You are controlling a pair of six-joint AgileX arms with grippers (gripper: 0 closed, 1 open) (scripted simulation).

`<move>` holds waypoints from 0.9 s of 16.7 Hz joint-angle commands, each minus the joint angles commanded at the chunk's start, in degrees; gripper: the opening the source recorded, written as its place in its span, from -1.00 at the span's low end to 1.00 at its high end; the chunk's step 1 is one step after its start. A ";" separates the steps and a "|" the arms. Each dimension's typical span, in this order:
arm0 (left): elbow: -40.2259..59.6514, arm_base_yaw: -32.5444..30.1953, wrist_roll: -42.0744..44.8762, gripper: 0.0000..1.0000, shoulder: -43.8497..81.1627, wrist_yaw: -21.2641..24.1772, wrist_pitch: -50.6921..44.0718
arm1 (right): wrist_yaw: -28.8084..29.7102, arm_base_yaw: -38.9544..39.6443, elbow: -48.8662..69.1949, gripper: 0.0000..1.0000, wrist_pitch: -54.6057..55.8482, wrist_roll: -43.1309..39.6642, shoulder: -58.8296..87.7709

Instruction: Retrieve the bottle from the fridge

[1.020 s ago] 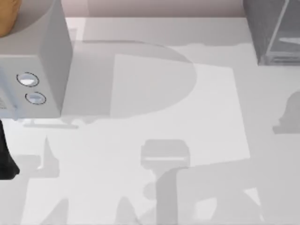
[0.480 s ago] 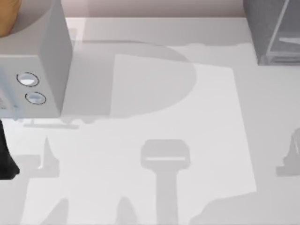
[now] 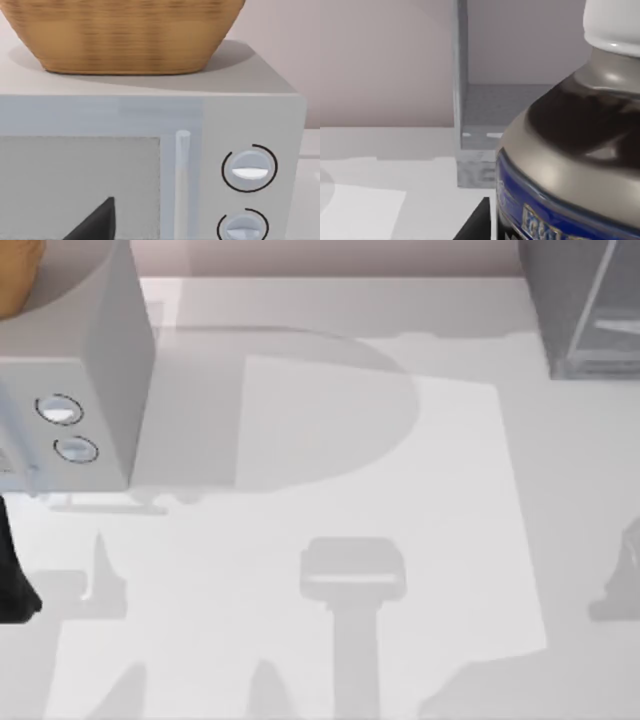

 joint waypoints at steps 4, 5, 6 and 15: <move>0.00 0.00 0.00 1.00 0.00 0.00 0.00 | 1.81 1.68 2.26 -1.00 5.56 -0.11 6.03; 0.00 0.00 0.00 1.00 0.00 0.00 0.00 | 2.66 2.43 3.30 -1.00 8.11 -0.15 9.08; 0.00 0.00 0.00 1.00 0.00 0.00 0.00 | 3.63 3.27 4.47 -1.00 10.98 -0.18 12.73; 0.00 0.00 0.00 1.00 0.00 0.00 0.00 | 14.46 13.38 16.46 -1.00 42.70 0.22 60.86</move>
